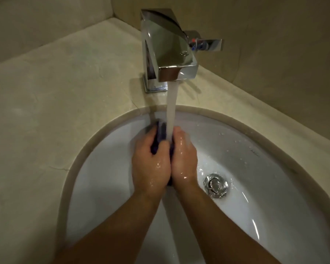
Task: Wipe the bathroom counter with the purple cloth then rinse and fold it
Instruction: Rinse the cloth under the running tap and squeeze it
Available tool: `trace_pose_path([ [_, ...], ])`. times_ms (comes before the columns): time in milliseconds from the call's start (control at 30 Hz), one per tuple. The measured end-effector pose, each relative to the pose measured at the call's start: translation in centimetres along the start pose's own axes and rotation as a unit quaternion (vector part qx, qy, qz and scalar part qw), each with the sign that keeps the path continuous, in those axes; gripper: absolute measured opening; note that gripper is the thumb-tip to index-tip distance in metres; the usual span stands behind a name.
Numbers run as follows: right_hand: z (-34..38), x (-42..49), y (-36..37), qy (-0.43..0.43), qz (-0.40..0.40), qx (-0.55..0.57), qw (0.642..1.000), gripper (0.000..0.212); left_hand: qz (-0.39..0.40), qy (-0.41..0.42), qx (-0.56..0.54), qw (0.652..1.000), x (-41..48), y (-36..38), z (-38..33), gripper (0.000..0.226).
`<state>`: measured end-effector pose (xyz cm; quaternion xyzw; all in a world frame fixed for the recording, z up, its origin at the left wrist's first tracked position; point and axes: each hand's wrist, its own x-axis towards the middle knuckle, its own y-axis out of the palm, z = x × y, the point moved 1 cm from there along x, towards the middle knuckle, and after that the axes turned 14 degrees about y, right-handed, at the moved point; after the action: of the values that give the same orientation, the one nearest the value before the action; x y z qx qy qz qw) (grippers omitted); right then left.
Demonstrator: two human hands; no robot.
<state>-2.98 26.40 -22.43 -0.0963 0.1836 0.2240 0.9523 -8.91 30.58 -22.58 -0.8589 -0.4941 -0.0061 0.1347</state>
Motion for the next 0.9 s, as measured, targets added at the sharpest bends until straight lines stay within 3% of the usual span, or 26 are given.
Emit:
trace_pose_path([
  [133, -1.5, 0.1, 0.4, 0.016, -0.062, 0.003, 0.998, 0.023, -0.012, -0.011, 0.087, 0.996, -0.5, 0.4, 1.3, 0.048],
  [233, -2.2, 0.5, 0.5, 0.034, -0.095, 0.002, 0.995, 0.020, -0.051, 0.000, 0.167, 0.985, -0.6, 0.6, 1.6, 0.034],
  [367, -2.4, 1.1, 0.6, 0.059, -0.103, -0.034, 0.992, 0.018, -0.092, 0.021, 0.190, 0.977, -0.4, 1.0, 1.7, 0.022],
  [600, -2.1, 2.0, -0.7, 0.058, -0.129, -0.075, 0.987, 0.030, -0.005, 0.019, 0.222, 0.975, 0.4, 1.9, 2.0, 0.030],
  [800, -1.9, 2.2, -1.2, 0.049, -0.109, -0.081, 0.990, 0.034, -0.006, 0.014, 0.143, 0.990, 0.4, 2.2, 2.2, 0.027],
  [900, -0.2, 1.5, -1.2, -0.026, -0.077, 0.020, 0.996, 0.016, -0.054, 0.008, 0.035, 0.998, 1.1, 1.5, 0.2, 0.023],
])
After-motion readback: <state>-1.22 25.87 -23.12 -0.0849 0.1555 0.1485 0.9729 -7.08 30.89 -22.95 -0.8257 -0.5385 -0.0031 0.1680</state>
